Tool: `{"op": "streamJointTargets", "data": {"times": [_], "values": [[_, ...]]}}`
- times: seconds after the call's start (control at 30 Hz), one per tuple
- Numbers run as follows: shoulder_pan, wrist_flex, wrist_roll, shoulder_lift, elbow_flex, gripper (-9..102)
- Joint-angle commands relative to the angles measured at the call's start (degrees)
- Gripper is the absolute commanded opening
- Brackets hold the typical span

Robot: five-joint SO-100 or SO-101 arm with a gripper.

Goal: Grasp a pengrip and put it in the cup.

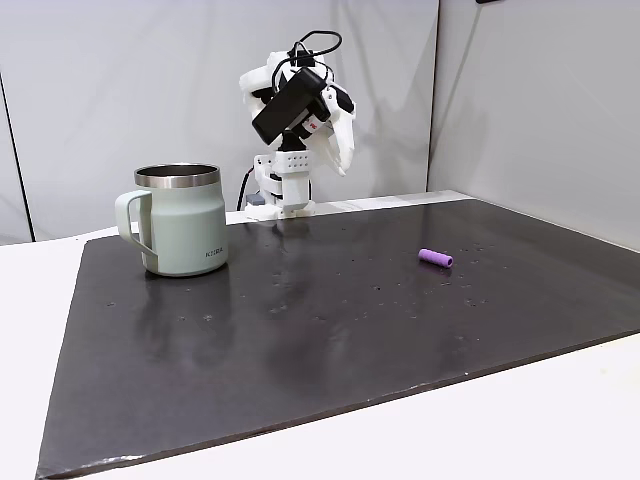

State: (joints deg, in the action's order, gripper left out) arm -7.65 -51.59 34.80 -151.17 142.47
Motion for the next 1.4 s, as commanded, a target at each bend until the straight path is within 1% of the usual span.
{"op": "streamJointTargets", "data": {"times": [0.0, 0.3, 0.4, 0.57, 0.63, 0.67, 0.73, 0.9, 1.13, 1.37], "values": [[-1.1, -0.1, 6.5, 5.4, -7.6, 0], [-5.4, 0.9, 28.9, 20.0, -13.3, 0], [-6.4, 1.6, 32.3, 25.1, -16.9, 0], [-6.7, 1.3, 34.4, 35.0, -25.8, 0], [-6.5, 2.8, 41.0, 35.1, -24.9, 0], [-6.7, 4.8, 42.5, 35.1, -23.8, 0], [-7.6, 6.2, 45.3, 35.5, -23.6, 0], [-9.2, 10.3, 48.2, 38.5, -24.6, 1], [-9.2, 10.4, 51.2, 47.2, -31.6, 2], [-9.1, 10.4, 53.4, 54.1, -34.1, 14]]}}
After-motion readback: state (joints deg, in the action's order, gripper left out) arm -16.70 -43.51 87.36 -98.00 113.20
